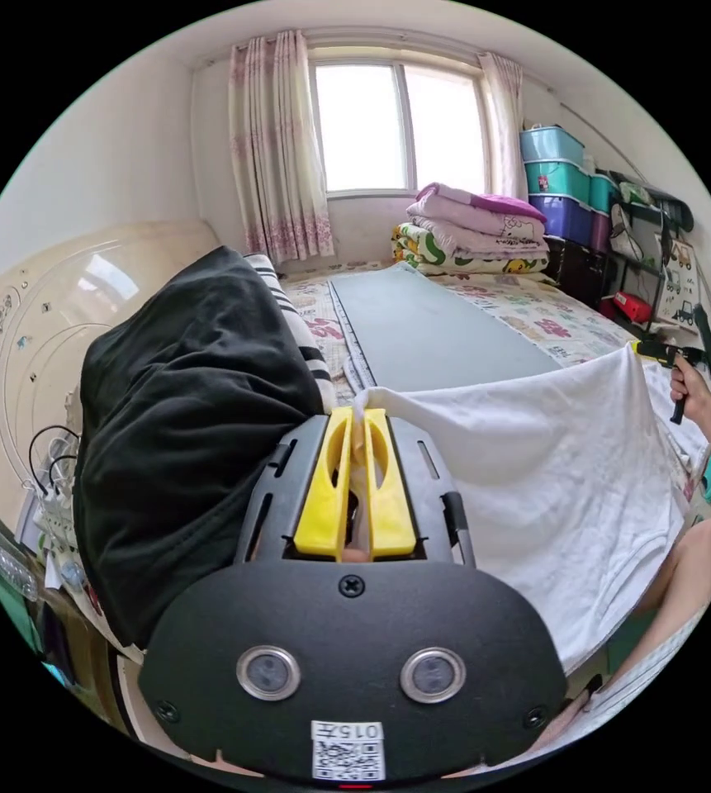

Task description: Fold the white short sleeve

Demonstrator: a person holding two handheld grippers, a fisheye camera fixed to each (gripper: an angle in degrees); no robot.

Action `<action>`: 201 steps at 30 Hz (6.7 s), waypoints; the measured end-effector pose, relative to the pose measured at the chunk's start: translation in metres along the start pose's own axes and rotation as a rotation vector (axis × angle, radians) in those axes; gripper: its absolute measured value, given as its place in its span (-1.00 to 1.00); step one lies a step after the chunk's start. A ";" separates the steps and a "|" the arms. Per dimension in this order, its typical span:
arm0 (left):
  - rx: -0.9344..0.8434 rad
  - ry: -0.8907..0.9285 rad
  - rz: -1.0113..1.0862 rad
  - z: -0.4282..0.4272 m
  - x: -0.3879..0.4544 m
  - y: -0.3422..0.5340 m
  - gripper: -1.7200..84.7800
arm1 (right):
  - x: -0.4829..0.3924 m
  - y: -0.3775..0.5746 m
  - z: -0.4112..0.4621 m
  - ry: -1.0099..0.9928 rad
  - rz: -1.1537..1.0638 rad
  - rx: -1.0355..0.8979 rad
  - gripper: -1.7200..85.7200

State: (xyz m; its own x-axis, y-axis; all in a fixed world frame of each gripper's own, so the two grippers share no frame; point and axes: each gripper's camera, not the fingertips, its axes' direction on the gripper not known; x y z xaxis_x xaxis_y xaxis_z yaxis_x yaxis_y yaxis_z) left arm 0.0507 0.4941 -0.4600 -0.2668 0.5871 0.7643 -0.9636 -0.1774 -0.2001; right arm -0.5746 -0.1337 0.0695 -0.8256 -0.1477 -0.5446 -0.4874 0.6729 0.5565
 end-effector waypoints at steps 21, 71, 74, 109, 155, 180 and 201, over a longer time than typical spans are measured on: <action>-0.105 0.457 0.502 0.022 0.301 0.023 -0.77 | 0.069 0.264 -0.121 -0.507 -0.574 -0.057 -0.77; -0.319 0.704 0.135 0.319 0.247 0.142 -0.97 | 0.101 0.288 -0.190 -0.523 -0.572 -0.097 -0.98; -0.259 0.737 0.073 0.353 0.207 0.082 -0.96 | 0.077 0.208 -0.178 -0.421 -0.504 -0.064 -0.98; -0.531 0.448 -0.413 0.313 0.019 0.515 -0.76 | 0.161 0.067 -0.175 -0.315 0.235 -0.410 -0.69; -0.291 0.549 -0.073 0.362 0.308 0.157 -0.83 | 0.033 -0.089 -0.224 -0.377 -0.040 -0.164 -0.77; -0.400 0.624 0.052 0.765 0.572 -0.170 -0.96 | 0.105 -0.257 -0.033 -0.515 0.086 -0.323 -0.83; -0.050 0.989 -0.035 0.855 0.790 -0.390 -0.74 | 0.291 -0.289 0.042 -0.574 0.689 0.213 -0.79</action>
State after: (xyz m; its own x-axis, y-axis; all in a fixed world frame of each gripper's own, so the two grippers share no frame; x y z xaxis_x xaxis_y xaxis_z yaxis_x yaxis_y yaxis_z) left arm 0.2313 0.3522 0.7462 -0.1114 0.9904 -0.0813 -0.9648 -0.1274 -0.2299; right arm -0.6618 -0.3410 -0.2758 -0.6187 0.6788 -0.3954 0.1690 0.6066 0.7769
